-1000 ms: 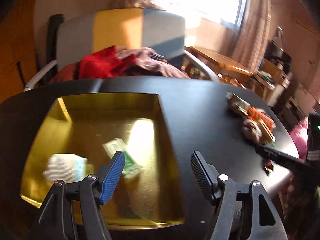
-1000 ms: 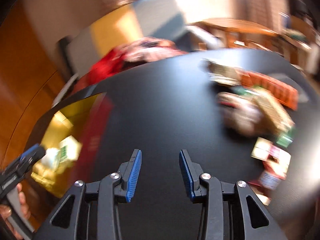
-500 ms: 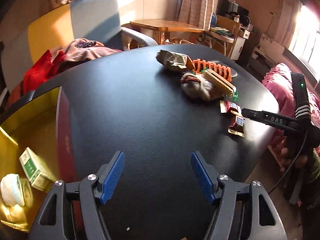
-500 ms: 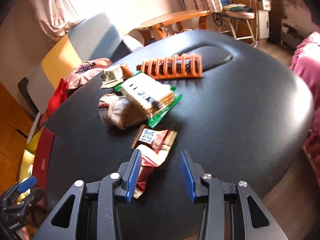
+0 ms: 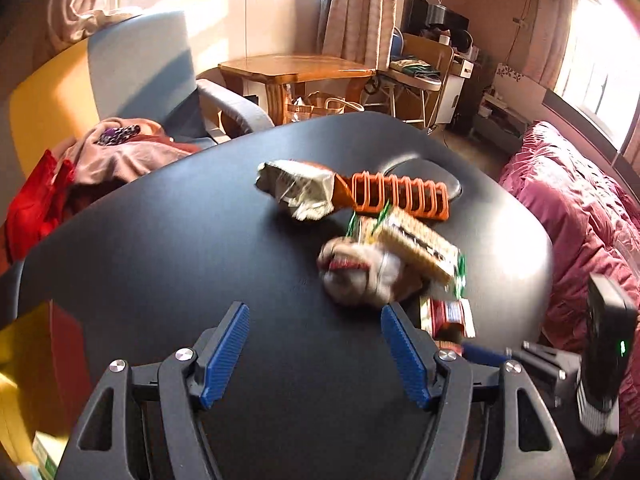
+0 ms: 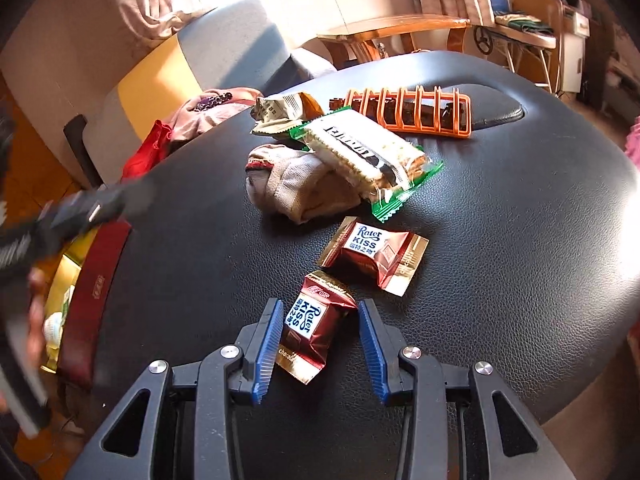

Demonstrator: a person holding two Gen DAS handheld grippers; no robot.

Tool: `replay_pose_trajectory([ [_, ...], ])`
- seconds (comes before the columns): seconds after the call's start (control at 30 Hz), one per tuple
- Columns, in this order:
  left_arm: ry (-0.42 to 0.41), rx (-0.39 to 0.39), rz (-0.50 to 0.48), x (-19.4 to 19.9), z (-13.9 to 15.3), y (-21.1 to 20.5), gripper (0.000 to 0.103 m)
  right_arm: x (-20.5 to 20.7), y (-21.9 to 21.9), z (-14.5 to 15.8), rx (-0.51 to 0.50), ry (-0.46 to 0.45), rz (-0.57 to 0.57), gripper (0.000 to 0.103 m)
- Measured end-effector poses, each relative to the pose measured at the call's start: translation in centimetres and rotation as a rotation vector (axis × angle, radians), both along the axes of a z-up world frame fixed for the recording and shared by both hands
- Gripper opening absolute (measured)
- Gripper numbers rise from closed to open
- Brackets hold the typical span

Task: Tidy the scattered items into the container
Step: 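Grasp the brown striped sock with the left gripper while the right gripper grasps a red chocolate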

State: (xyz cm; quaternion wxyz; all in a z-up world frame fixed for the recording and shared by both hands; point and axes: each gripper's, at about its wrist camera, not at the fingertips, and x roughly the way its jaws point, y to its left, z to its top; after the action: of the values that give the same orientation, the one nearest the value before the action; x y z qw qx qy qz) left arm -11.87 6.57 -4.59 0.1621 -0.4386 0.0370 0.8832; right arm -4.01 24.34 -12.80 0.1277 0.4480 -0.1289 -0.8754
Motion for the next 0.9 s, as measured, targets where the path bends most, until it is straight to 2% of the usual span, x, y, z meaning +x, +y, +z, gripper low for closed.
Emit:
replay_pose_trajectory([
  [0.2, -0.064, 0.015, 0.007, -5.2, -1.4, 2.1, 0.07, -0.3, 0.2, 0.0, -0.016, -0.001, 0.01, 0.041],
  [0.43, -0.114, -0.041, -0.011, -8.5, -4.7, 3.9, 0.069, -0.6, 0.2, 0.0, -0.022, 0.015, 0.024, 0.041],
  [0.6, -0.138, -0.092, -0.074, -7.1, -6.4, 4.0, 0.058, -0.5, -0.2, 0.0, 0.004, 0.034, 0.043, 0.043],
  [0.7, -0.149, -0.102, -0.096, -5.1, -6.9, 3.2, 0.056, -0.5, -0.5, -0.1, 0.018, 0.038, 0.048, 0.044],
  [0.9, -0.172, -0.083, -0.047, -0.4, -6.8, -0.8, 0.056, -0.6, -1.0, -0.1, 0.047, 0.038, 0.052, 0.044],
])
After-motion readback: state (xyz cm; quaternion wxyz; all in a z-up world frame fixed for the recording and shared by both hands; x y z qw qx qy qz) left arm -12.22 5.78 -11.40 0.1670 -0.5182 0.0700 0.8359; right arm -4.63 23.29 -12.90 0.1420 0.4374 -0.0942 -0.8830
